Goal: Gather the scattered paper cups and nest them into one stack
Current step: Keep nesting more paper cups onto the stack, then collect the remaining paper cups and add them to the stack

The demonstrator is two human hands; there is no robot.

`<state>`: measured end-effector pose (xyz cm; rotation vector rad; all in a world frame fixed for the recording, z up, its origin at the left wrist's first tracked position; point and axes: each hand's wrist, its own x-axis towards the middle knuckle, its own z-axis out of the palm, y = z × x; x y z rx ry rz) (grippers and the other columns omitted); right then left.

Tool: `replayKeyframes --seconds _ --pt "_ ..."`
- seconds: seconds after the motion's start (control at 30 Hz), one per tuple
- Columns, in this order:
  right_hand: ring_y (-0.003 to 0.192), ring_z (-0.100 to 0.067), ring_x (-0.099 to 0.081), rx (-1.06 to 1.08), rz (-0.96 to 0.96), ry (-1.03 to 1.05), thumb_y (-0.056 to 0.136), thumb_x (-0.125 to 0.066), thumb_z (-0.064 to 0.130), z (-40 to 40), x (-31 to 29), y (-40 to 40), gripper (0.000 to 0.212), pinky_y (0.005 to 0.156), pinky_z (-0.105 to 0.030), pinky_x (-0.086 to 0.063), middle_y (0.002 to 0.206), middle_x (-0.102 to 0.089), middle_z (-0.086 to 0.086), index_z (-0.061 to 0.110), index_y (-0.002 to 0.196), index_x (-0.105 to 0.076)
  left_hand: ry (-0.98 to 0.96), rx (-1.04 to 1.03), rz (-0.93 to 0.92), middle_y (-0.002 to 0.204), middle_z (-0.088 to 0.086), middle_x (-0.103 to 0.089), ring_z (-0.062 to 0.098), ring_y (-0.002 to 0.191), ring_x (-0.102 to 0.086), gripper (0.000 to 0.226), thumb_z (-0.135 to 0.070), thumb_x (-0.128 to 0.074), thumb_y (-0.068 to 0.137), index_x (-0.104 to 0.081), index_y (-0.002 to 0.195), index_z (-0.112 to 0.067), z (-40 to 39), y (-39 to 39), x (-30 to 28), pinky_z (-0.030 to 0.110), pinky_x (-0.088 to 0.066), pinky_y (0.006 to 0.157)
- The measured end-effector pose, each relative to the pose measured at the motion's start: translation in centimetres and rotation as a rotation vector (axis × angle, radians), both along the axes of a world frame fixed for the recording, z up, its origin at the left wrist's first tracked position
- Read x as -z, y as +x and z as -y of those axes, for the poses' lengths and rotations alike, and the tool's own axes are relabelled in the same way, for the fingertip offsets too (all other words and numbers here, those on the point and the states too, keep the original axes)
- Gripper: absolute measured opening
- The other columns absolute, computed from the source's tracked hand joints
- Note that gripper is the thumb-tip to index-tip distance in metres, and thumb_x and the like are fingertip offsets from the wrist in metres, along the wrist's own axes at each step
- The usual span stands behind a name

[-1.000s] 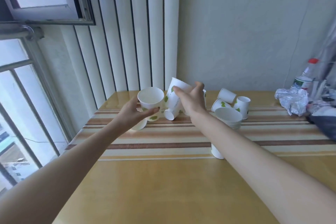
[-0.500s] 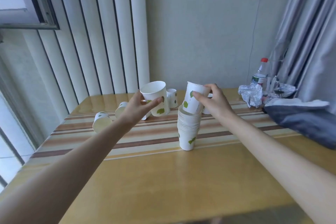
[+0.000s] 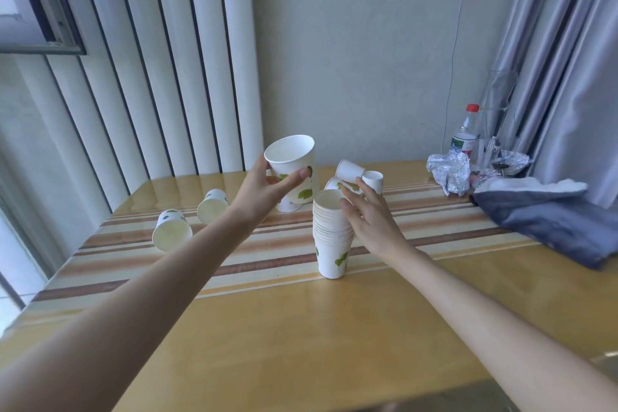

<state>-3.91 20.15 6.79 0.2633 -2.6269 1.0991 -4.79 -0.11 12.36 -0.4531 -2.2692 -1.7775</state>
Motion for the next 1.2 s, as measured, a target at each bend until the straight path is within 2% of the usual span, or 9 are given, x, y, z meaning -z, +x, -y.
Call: replayKeyframes --seconds 0.17,0.23,0.4,0.57,0.73,0.87,0.97,1.1,1.2 --pt "0.145 -0.016 -0.01 -0.076 0.032 -0.119 0.096 -0.038 0.045 -0.6 -0.1 -0.2 0.051 0.118 -0.036 -0.012 0.156 -0.018 0.003 0.027 0.143 -0.038 0.055 0.049 0.022 0.116 0.0 -0.059 0.006 0.097 -0.061 0.058 -0.032 -0.07 0.08 -0.044 0.129 -0.015 -3.0 -0.2 -0.3 0.006 -0.049 0.061" --pt "0.133 -0.008 -0.026 -0.042 -0.003 -0.261 0.097 -0.044 0.031 -1.5 -0.4 0.0 0.045 0.107 -0.02 -0.021 0.146 -0.032 0.002 0.018 0.139 -0.042 0.025 0.073 0.043 0.119 0.0 -0.058 0.009 0.101 -0.061 0.059 -0.033 -0.07 0.08 -0.044 0.13 -0.014 -4.1 -0.4 0.1 0.008 -0.048 0.063" --pt "0.112 -0.007 -0.038 0.12 -0.02 -0.334 0.095 -0.048 0.022 -4.8 -0.3 0.8 0.037 0.089 -0.016 -0.03 0.121 -0.042 0.001 0.012 0.131 -0.048 -0.043 0.106 0.141 0.113 -0.009 -0.055 0.007 0.106 -0.053 0.059 -0.03 -0.071 0.08 -0.042 0.13 -0.016 -5.2 -0.5 2.3 0.005 -0.044 0.067" --pt "0.134 -0.015 -0.033 0.179 -0.013 -0.35 0.095 -0.048 0.025 -6.9 0.8 1.1 0.041 0.103 -0.024 -0.028 0.141 -0.039 -0.003 0.015 0.135 -0.043 -0.059 0.197 0.218 0.113 -0.014 -0.055 0.012 0.116 -0.049 0.051 -0.026 -0.069 0.082 -0.04 0.124 -0.026 -5.2 0.1 3.9 0.008 -0.044 0.073" --pt "0.136 -0.015 -0.031 0.185 0.01 -0.374 0.094 -0.049 0.028 -6.9 1.6 0.9 0.045 0.102 -0.023 -0.025 0.144 -0.037 -0.002 0.017 0.136 -0.04 -0.126 0.176 0.1 0.149 -0.009 -0.017 0.004 0.133 -0.021 0.102 -0.03 -0.072 0.077 0.0 0.149 -0.03 -5.0 0.7 4.1 0.029 -0.025 0.109" --pt "0.135 -0.015 -0.032 0.192 0.015 -0.389 0.094 -0.049 0.027 -6.6 2.0 0.6 0.043 0.103 -0.024 -0.025 0.139 -0.039 -0.001 0.016 0.135 -0.04 -0.25 0.14 0.057 0.156 -0.009 -0.017 0.007 0.141 -0.019 0.062 -0.041 -0.049 0.092 -0.028 0.147 -0.023 -5.1 0.7 3.9 0.021 -0.018 0.104" --pt "0.132 -0.013 -0.033 0.173 0.017 -0.386 0.095 -0.048 0.026 -6.3 2.1 0.6 0.039 0.099 -0.023 -0.025 0.125 -0.038 0.008 0.018 0.133 -0.042 -0.31 0.158 0.053 0.157 -0.008 -0.019 0.002 0.136 -0.021 0.056 -0.038 -0.048 0.094 -0.032 0.145 -0.022 -4.9 0.7 4.4 0.019 -0.018 0.102" --pt "0.125 -0.01 -0.035 0.135 0.045 -0.38 0.094 -0.049 0.024 -6.5 1.8 -0.7 0.038 0.098 -0.024 -0.028 0.127 -0.04 0.004 0.019 0.131 -0.043 -0.133 0.129 0.093 0.144 -0.009 -0.039 0.003 0.128 -0.034 0.054 -0.044 -0.044 0.093 -0.034 0.144 -0.028 -4.0 -0.3 2.5 0.017 -0.029 0.097" --pt "0.113 -0.01 -0.041 0.159 0.077 -0.325 0.092 -0.052 0.02 -7.1 1.2 -3.6 0.044 0.091 -0.022 -0.029 0.138 -0.042 -0.003 0.011 0.134 -0.041 -0.027 -0.015 0.092 0.129 -0.001 -0.054 0.014 0.12 -0.049 0.041 -0.03 -0.045 0.096 -0.046 0.135 -0.016 -3.2 -4.2 1.3 0.018 -0.039 0.086"
